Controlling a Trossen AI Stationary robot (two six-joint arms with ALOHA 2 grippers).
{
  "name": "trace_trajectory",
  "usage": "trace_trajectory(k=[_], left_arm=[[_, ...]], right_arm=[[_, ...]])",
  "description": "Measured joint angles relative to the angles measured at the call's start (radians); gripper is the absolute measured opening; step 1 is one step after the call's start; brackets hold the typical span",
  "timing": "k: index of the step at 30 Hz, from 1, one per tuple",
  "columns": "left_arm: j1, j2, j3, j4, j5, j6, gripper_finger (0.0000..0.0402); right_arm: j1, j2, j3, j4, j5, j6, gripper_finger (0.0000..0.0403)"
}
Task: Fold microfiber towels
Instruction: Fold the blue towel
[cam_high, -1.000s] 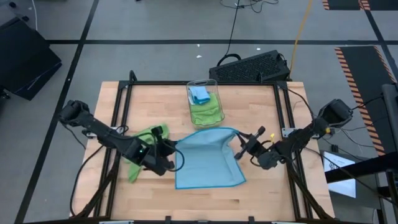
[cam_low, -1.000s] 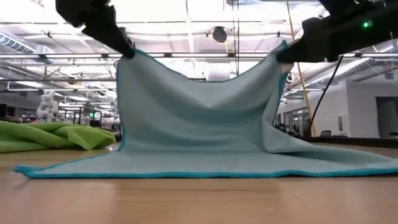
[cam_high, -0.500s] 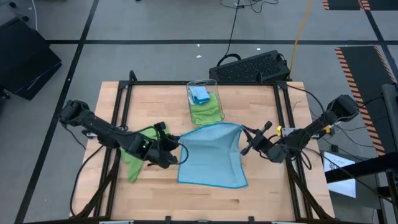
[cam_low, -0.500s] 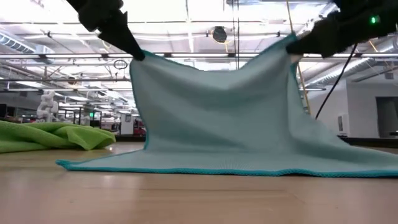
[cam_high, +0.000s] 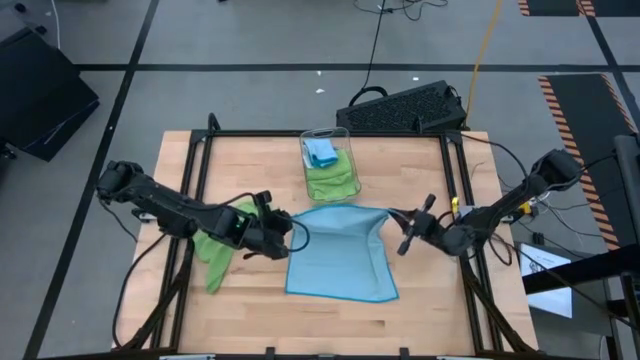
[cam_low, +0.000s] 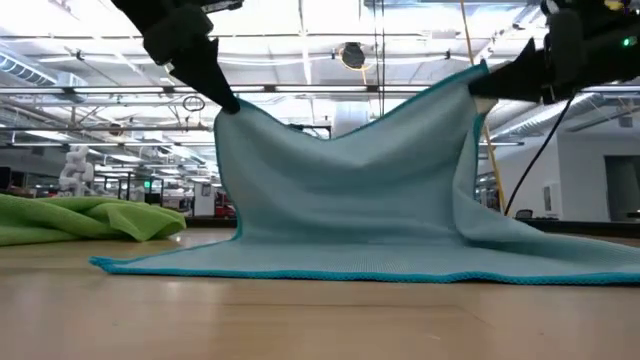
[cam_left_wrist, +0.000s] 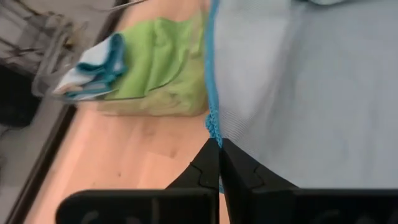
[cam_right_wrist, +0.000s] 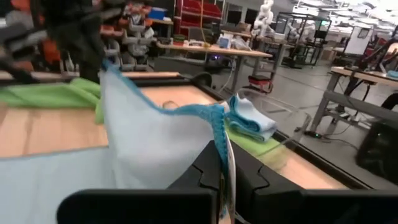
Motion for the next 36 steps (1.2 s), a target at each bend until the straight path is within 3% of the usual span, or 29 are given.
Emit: trace_trajectory(k=[11, 16, 21, 36], left_arm=[[0.028, 0.000, 0.000, 0.038, 0.001, 0.035, 0.0008], [0.039, 0.000, 0.000, 0.038, 0.004, 0.025, 0.0008], [0.034, 0.000, 0.000, 0.037, 0.083, 0.004, 0.0009], [-0.034, 0.007, -0.054, 0.108, 0.221, -0.054, 0.0006]], right_arm=[[-0.001, -0.088, 0.000, -0.069, 0.077, -0.071, 0.0002], [0.000, -0.087, 0.000, -0.132, -0.042, 0.023, 0.0002], [0.001, -0.087, 0.000, -0.170, -0.110, 0.090, 0.0002], [0.001, -0.087, 0.000, -0.210, -0.347, 0.170, 0.0002]])
